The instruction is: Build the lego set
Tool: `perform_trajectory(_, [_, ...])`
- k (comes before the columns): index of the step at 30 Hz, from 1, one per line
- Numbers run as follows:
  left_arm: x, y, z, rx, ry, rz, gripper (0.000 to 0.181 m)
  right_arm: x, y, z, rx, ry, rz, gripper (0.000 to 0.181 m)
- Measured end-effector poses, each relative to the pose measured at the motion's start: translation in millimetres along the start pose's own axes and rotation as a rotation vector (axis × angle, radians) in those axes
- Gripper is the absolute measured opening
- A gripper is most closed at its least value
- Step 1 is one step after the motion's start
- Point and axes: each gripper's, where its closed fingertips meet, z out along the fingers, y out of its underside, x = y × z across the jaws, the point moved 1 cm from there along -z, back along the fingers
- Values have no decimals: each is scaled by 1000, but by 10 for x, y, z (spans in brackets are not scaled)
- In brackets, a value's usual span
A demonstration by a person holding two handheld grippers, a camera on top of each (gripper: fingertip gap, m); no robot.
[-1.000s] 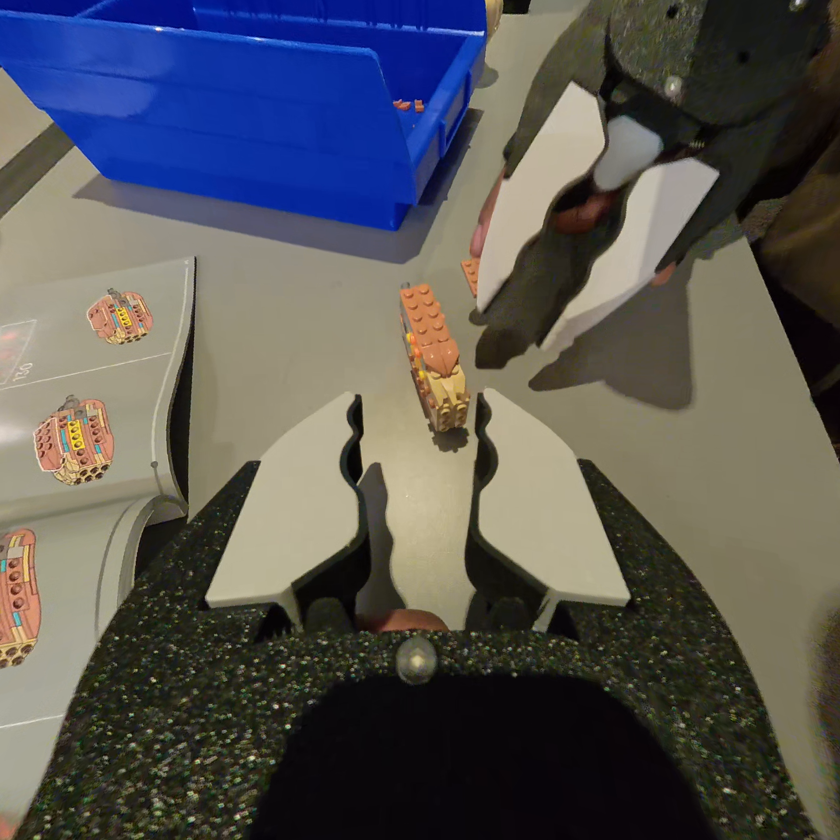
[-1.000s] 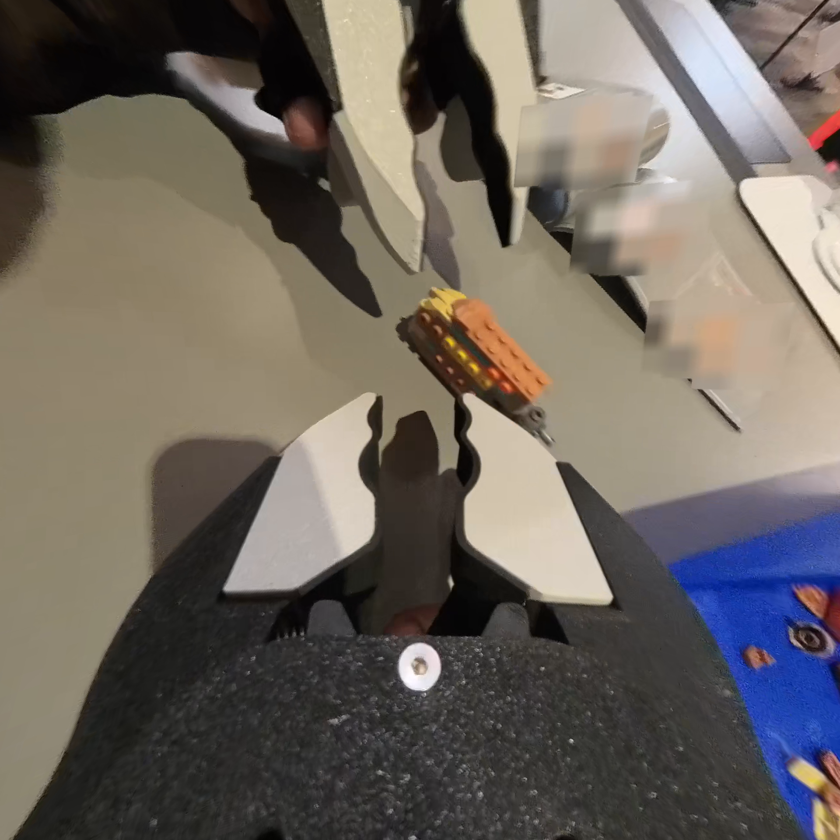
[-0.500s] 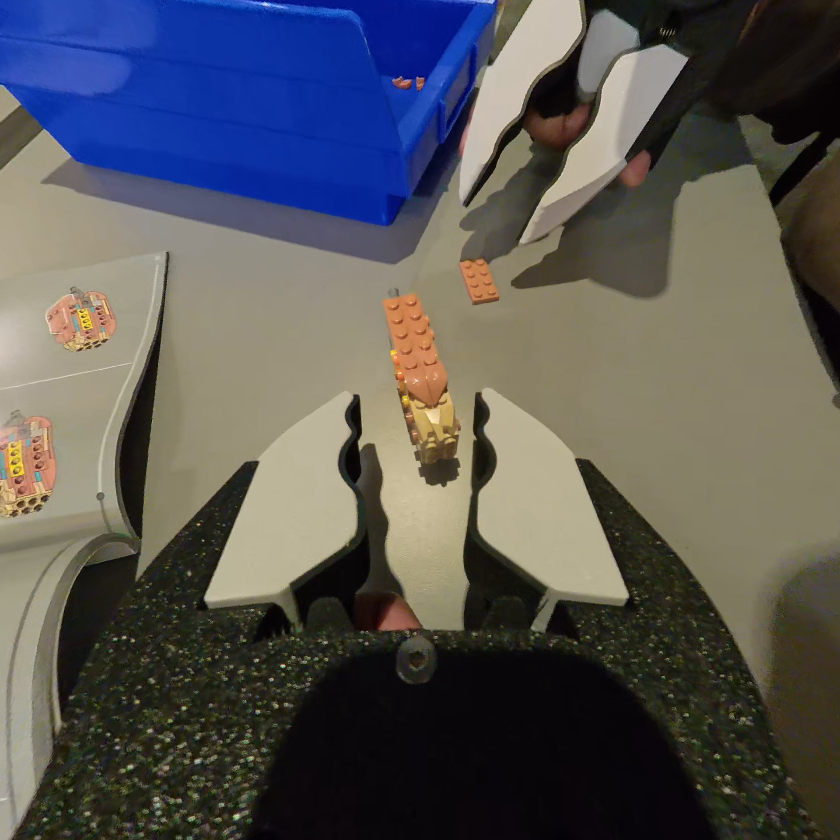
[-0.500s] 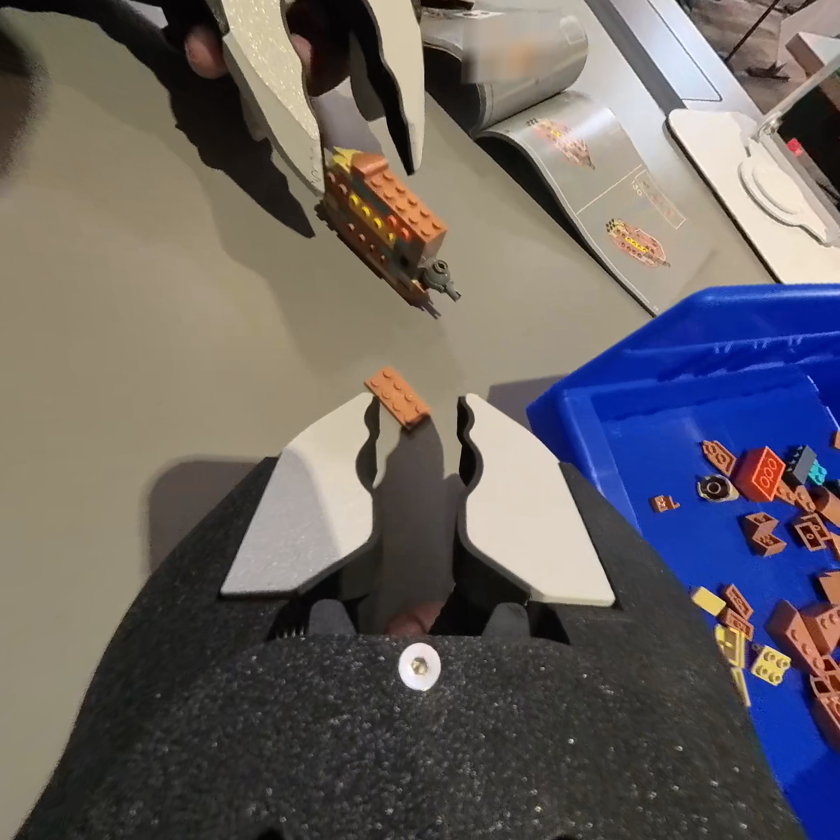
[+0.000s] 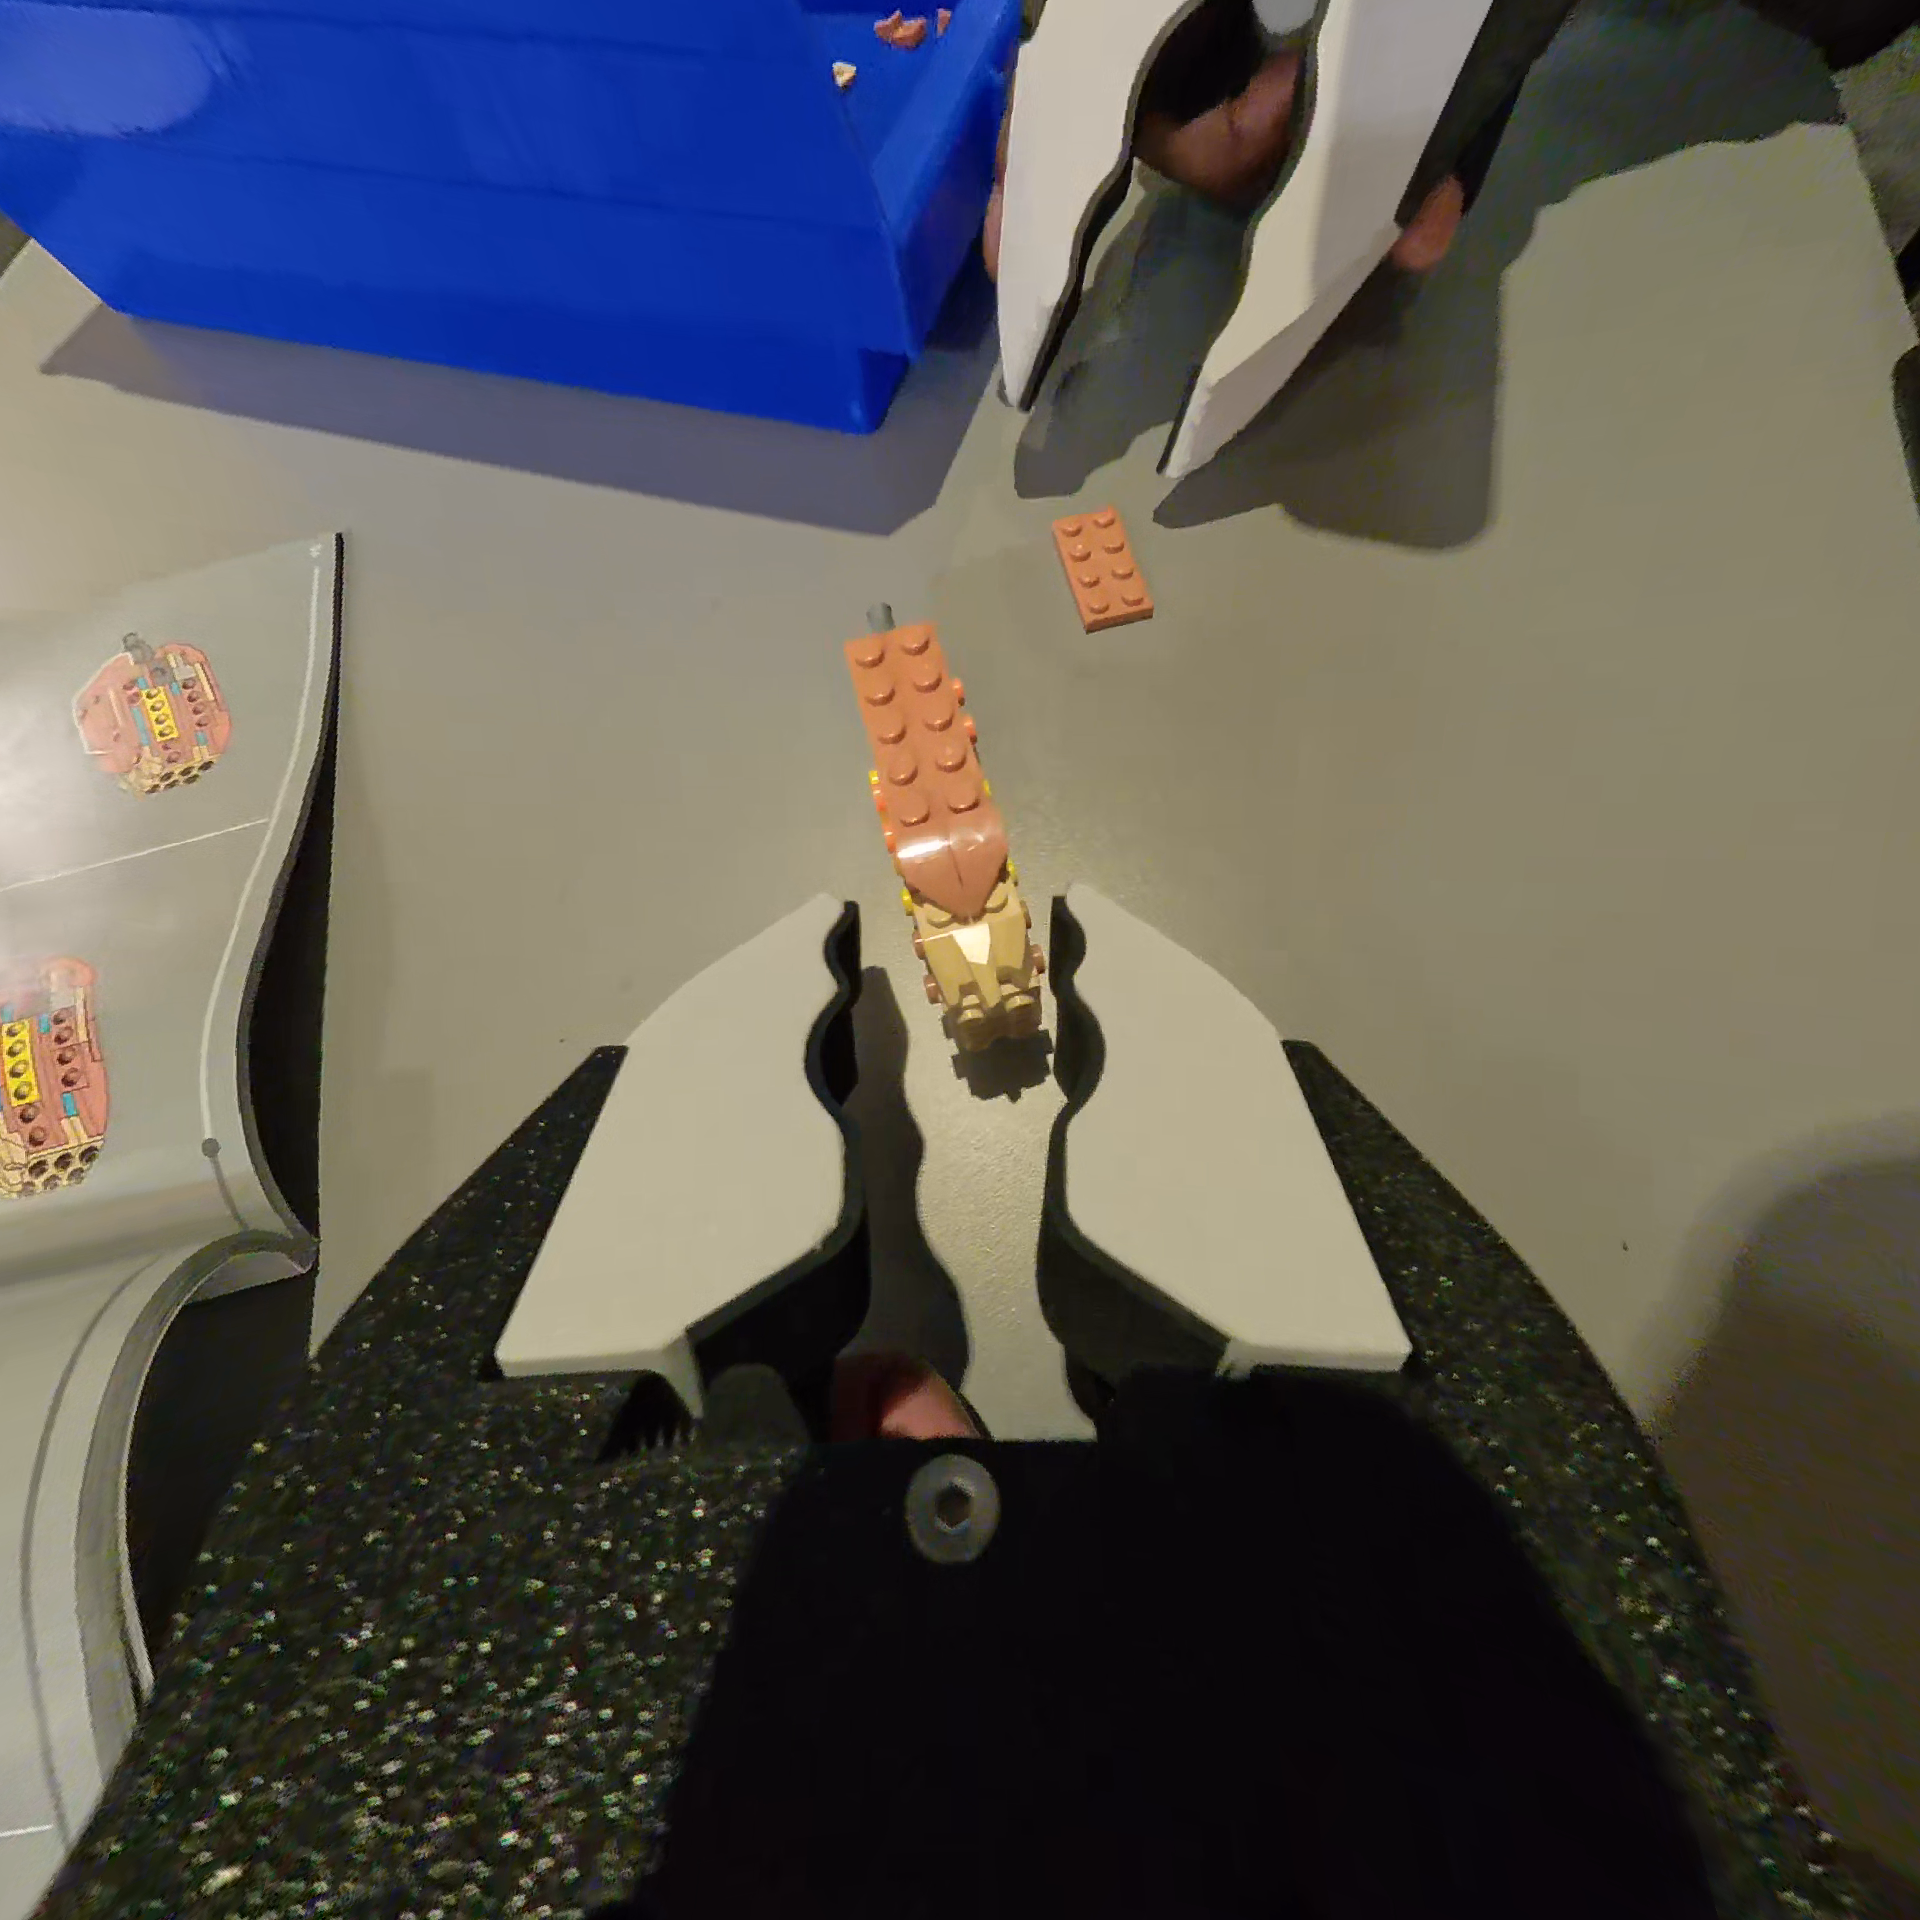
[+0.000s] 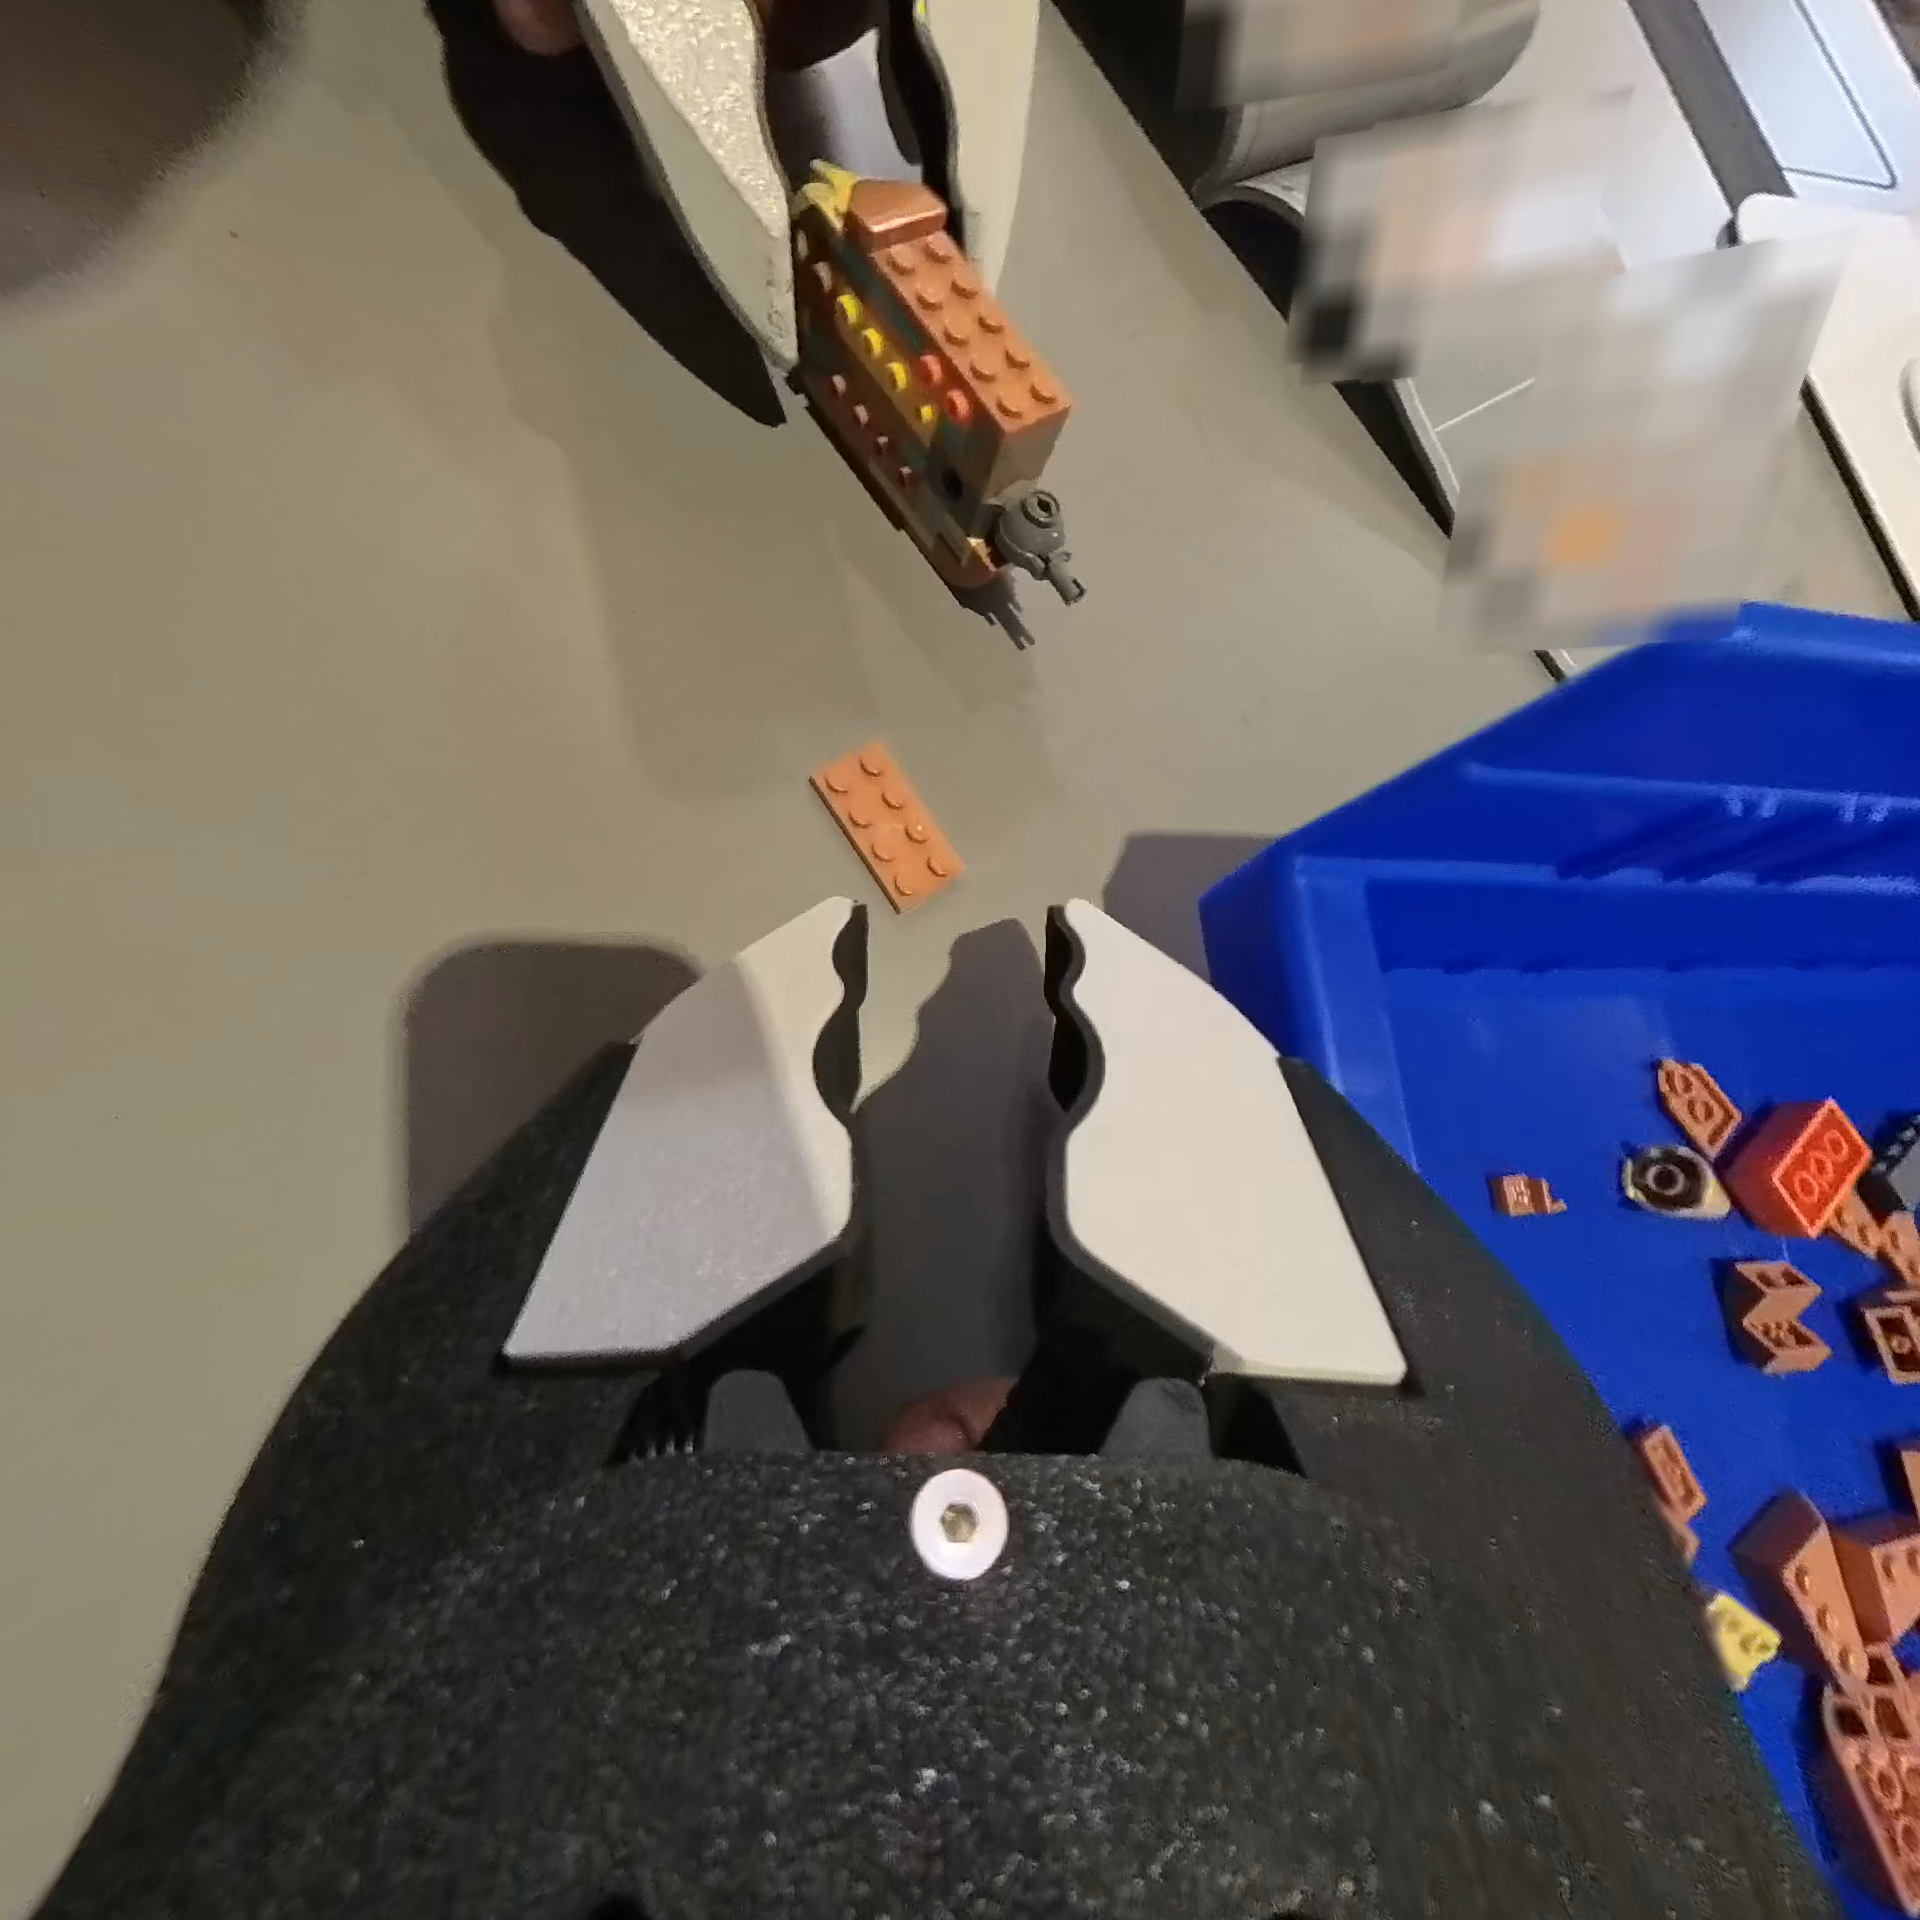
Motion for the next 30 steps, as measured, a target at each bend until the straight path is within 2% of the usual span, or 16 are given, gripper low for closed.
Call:
perform_trajectory(9, [8,26,47,-35,-11,36,24,-66,-55,137,-10,-119,-77,33])
perform_trajectory(17, [16,22,51,-33,6,40,23,-115,-75,196,-68,-191,-26,17])
perform_trajectory(30, [46,23,45,-30,31,49,23,-64,-108,177,-71,-154,-6,15])
